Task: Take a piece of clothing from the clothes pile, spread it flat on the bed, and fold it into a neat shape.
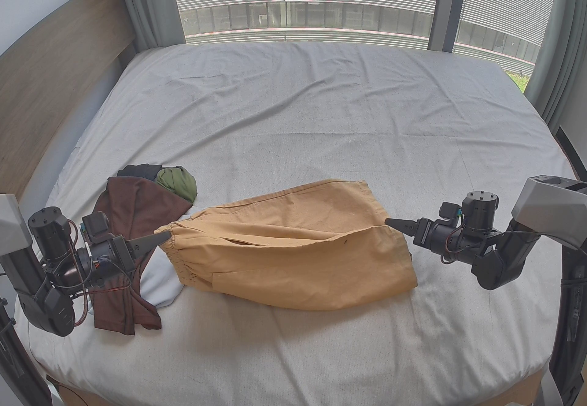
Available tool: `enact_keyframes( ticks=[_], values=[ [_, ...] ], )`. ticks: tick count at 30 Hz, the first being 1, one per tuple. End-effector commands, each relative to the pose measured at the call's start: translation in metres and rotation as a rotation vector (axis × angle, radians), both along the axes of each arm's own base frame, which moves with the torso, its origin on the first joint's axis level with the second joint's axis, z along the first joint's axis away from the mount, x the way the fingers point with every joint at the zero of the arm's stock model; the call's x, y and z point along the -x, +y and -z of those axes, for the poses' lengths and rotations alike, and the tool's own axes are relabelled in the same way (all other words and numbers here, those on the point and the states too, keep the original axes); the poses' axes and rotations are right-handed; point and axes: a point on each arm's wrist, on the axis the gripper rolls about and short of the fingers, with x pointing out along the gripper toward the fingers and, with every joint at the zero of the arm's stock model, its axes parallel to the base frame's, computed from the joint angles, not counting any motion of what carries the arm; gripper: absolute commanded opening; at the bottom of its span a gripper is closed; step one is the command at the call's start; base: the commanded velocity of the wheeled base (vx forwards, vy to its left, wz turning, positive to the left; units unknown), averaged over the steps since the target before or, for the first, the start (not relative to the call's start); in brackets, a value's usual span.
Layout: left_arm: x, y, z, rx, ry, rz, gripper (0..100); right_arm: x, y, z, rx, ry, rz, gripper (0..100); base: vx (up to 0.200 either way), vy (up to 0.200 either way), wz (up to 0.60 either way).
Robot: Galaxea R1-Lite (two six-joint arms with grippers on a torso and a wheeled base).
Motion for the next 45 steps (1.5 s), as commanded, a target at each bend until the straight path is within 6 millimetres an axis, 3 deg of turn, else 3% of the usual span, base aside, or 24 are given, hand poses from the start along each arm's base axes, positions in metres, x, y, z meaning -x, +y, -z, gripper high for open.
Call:
enact_keyframes(
  ticks=[1, 4, 5, 19, 25, 28, 33, 45],
  values=[
    [0.0, 0.0, 0.001, 0.001, 0.003, 0.0, 0, -0.001, 0.003, 0.007, 0.002, 0.013, -0.007, 100, 0.0, 0.0, 0.0],
    [0.0, 0.0, 0.001, 0.001, 0.003, 0.0, 0, 0.0, 0.008, 0.007, 0.002, 0.013, -0.02, 100, 0.0, 0.0, 0.0],
    [0.0, 0.0, 0.001, 0.001, 0.003, 0.001, 0, 0.0, 0.009, 0.007, 0.002, 0.013, -0.024, 0, 0.0, 0.0, 0.0],
    [0.0, 0.0, 0.001, 0.001, 0.003, 0.001, 0, 0.003, 0.012, 0.008, 0.003, 0.021, -0.032, 0, 0.0, 0.0, 0.0],
    [-0.001, 0.0, -0.001, 0.0, -0.005, 0.0, 0, 0.011, 0.008, -0.019, -0.007, -0.038, -0.027, 0, 0.0, 0.0, 0.0],
    [-0.002, 0.001, -0.003, -0.001, -0.014, -0.003, 0, 0.019, 0.007, -0.052, -0.02, -0.11, -0.027, 0, 0.0, 0.0, 0.0],
    [-0.003, 0.002, -0.004, -0.001, -0.023, -0.006, 0, 0.024, 0.007, -0.075, -0.03, -0.167, -0.031, 0, 0.0, 0.0, 0.0],
    [-0.008, 0.004, -0.008, -0.003, -0.047, -0.014, 0, 0.02, 0.008, -0.092, -0.042, -0.227, -0.031, 0, 0.0, 0.0, 0.0]
  ],
)
